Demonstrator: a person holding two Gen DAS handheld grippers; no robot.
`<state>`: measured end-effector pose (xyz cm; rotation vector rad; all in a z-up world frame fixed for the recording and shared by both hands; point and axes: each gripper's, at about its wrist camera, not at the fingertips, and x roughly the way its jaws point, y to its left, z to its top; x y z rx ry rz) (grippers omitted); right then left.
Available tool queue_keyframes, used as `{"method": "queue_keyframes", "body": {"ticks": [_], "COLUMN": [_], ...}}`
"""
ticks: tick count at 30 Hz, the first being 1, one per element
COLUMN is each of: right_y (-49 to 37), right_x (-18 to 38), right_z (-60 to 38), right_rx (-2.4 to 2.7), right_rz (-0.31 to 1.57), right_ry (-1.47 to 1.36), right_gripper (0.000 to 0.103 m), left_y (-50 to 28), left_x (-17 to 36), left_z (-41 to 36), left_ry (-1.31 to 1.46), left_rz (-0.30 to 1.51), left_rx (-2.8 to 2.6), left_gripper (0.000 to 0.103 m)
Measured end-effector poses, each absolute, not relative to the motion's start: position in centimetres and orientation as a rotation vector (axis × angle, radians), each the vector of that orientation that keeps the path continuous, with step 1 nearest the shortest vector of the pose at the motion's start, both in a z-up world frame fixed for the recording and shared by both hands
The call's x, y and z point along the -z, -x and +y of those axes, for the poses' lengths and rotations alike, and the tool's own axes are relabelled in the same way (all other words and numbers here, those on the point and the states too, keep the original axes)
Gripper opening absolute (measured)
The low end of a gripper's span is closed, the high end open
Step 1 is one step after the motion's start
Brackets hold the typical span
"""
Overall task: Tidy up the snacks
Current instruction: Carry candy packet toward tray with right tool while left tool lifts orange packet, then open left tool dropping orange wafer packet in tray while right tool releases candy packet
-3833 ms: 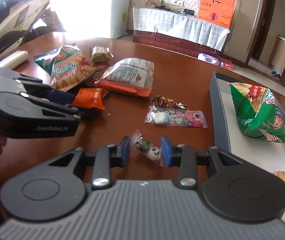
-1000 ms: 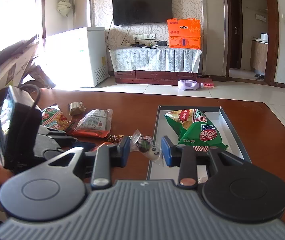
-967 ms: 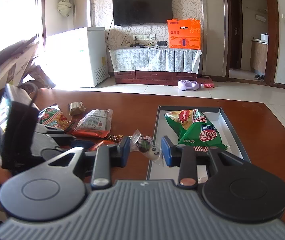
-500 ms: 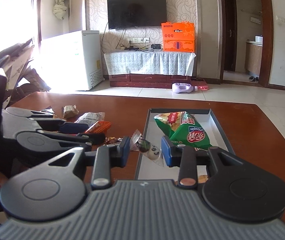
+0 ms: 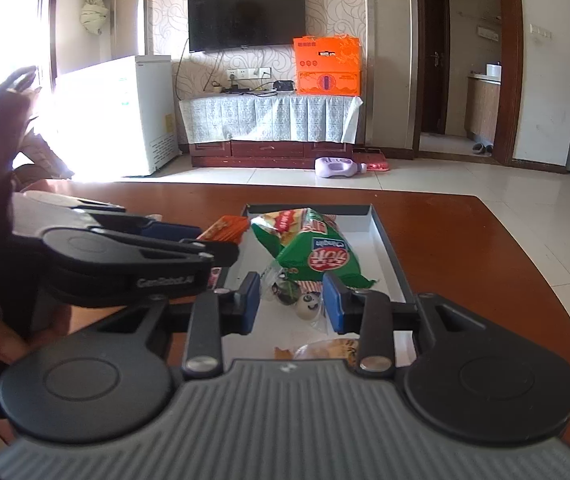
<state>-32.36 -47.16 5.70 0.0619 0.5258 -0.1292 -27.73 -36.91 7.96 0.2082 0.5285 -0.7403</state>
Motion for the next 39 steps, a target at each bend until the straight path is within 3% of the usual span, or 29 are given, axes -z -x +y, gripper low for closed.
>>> {"method": "queue_keyframes", "body": {"ticks": [22, 27, 39], "right_y": [30.0, 30.0, 28.7], "right_x": [-3.4, -3.1, -1.9], "right_z": [-47.9, -47.8, -45.9], "right_rx": [0.138, 0.165, 0.234], "right_rz": [0.618, 0.6, 0.589], "right_ry": [-0.062, -0.058, 0.157], "right_gripper": [0.037, 0.037, 0.038], "left_y": [22.9, 23.8, 27.8], "left_x": [-5.3, -5.7, -6.8], "left_z": [-44.3, -43.7, -41.1], "left_ry": [-0.184, -0.223, -0.281], "left_rz": [0.536, 0.508, 0.472], "left_rx": [0.764, 0.767, 0.769], "left_gripper": [0.042, 0.057, 0.065]}}
